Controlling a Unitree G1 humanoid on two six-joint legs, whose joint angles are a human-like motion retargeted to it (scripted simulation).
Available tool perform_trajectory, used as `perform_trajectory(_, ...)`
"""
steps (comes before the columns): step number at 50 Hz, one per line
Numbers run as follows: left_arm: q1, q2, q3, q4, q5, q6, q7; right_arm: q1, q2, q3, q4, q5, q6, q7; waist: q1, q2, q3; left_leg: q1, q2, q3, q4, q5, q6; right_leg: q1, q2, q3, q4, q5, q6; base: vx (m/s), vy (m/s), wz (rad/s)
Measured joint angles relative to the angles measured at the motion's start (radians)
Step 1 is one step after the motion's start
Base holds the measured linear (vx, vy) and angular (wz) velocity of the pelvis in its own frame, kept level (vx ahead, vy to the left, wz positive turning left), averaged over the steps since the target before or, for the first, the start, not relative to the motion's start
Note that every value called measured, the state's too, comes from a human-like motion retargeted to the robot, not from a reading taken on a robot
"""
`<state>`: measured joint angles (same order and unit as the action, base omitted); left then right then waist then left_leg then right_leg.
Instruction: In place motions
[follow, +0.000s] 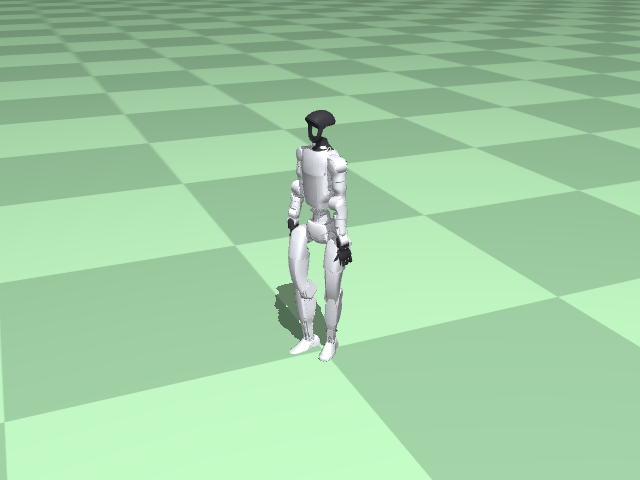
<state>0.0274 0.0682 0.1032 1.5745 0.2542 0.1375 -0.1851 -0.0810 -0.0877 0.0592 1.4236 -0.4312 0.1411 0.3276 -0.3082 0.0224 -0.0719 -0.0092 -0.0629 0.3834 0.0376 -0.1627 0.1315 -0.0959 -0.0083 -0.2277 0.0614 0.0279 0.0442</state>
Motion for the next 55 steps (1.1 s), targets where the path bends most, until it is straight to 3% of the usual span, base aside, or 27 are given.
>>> perform_trajectory(5, -0.009, -0.013, -0.023, -0.008, 0.008, -0.002, -0.014, -0.02, -0.018, -0.002, 0.027, 0.007, 0.008, -0.01, 0.061, 0.028, 0.014, 0.022, 0.024, 0.137, -0.014, -0.025, -0.012, -0.009, 0.051, 0.135, 0.001, 0.001, -0.006, 0.01, -0.03, -1.44)
perform_trajectory(9, -0.022, -0.02, -0.057, -0.017, 0.015, -0.001, -0.018, -0.022, -0.031, -0.035, 0.048, 0.023, 0.014, -0.023, -0.071, 0.064, 0.029, 0.006, 0.026, 0.036, -0.008, -0.019, -0.004, -0.024, 0.029, 0.041, 0.002, 0.011, 0.007, -0.01, 0.01, 0.97)
perform_trajectory(15, -0.025, -0.022, -0.065, -0.035, 0.018, -0.003, -0.016, -0.015, -0.045, -0.049, 0.085, 0.023, 0.026, -0.031, -0.081, 0.076, 0.024, 0.001, 0.026, 0.047, -0.01, -0.023, -0.006, -0.036, 0.03, 0.053, 0.003, 0.012, 0.01, 0.0, 0.01, -0.11)
perform_trajectory(35, 0.014, -0.02, -0.025, -0.032, 0.005, -0.001, -0.015, 0.001, -0.028, -0.053, 0.037, 0.032, 0.014, -0.032, -0.056, 0.068, 0.015, -0.009, 0.017, 0.011, -0.01, -0.011, -0.002, -0.024, 0.015, 0.011, -0.001, 0.0, 0.009, 0.0, 0.02, 0.1)
perform_trajectory(55, 0.033, -0.023, 0.014, -0.038, -0.003, 0.0, -0.009, 0.031, -0.021, -0.016, 0.028, -0.001, 0.007, -0.03, -0.029, 0.05, -0.02, -0.031, -0.027, -0.147, 0.005, 0.022, 0.011, 0.026, -0.005, -0.154, -0.025, -0.023, -0.022, -0.12, 0.13, 0.46)
